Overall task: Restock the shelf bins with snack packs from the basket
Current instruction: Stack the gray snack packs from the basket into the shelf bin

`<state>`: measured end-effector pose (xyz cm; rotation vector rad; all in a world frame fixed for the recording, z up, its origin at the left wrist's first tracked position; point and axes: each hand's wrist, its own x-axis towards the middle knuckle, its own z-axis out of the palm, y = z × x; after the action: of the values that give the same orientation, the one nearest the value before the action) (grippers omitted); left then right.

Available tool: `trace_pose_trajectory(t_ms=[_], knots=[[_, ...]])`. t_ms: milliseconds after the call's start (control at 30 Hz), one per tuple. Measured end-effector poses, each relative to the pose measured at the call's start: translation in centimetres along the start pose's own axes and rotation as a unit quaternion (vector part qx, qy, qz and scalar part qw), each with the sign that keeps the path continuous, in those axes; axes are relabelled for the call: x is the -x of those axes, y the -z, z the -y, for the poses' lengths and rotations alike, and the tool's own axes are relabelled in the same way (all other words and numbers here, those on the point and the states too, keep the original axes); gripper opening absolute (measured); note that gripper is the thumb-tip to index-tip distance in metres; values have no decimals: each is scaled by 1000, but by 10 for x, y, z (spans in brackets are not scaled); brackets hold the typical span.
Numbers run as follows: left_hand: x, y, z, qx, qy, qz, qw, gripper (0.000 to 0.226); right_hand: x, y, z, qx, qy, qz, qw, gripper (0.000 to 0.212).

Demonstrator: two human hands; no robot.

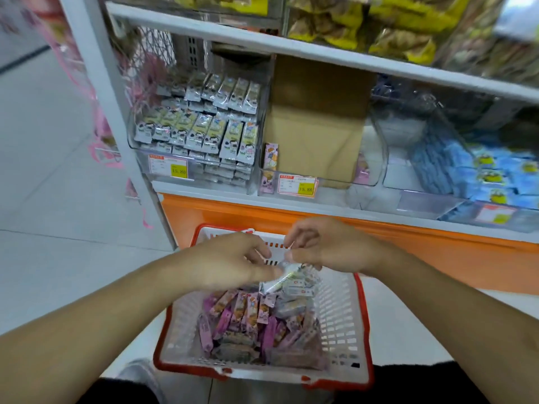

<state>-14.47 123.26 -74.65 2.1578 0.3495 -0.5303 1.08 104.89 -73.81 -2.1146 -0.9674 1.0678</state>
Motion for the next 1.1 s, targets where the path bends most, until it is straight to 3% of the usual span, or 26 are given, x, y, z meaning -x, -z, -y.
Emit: trace_pose_trajectory(t_ms=[133, 300, 433, 567, 700, 767, 867, 1000, 1100], knots=[[22, 7, -16, 49, -37, -25, 998, 52, 12, -4, 33, -58, 29, -43, 997, 21], [24, 19, -19, 229, -42, -99, 967, 18, 0, -2, 53, -190, 44, -112, 974, 27], [26, 36, -21, 303, -54, -122, 944, 32, -5, 3, 61, -260, 38, -132, 956, 25], [26, 45, -24, 274, -67, -112, 953, 46, -10, 0, 63, -234, 57, -134, 961, 28], [25, 59, -21, 270, -52, -90, 957, 49, -17, 2, 71, -317, 69, -169, 931, 16], [26, 67, -19, 280, -41, -86, 955, 45, -18, 1, 73, -369, 56, -170, 912, 16], [25, 74, -17, 367, -33, -149, 918, 37, -19, 4, 70, -410, 40, -149, 899, 25], [23, 80, -17, 426, -51, -269, 862, 38, -17, 4, 67, -321, 49, -48, 945, 42], [23, 76, -23, 355, -76, -293, 884, 36, -17, -7, 69, -291, 52, -41, 954, 35]])
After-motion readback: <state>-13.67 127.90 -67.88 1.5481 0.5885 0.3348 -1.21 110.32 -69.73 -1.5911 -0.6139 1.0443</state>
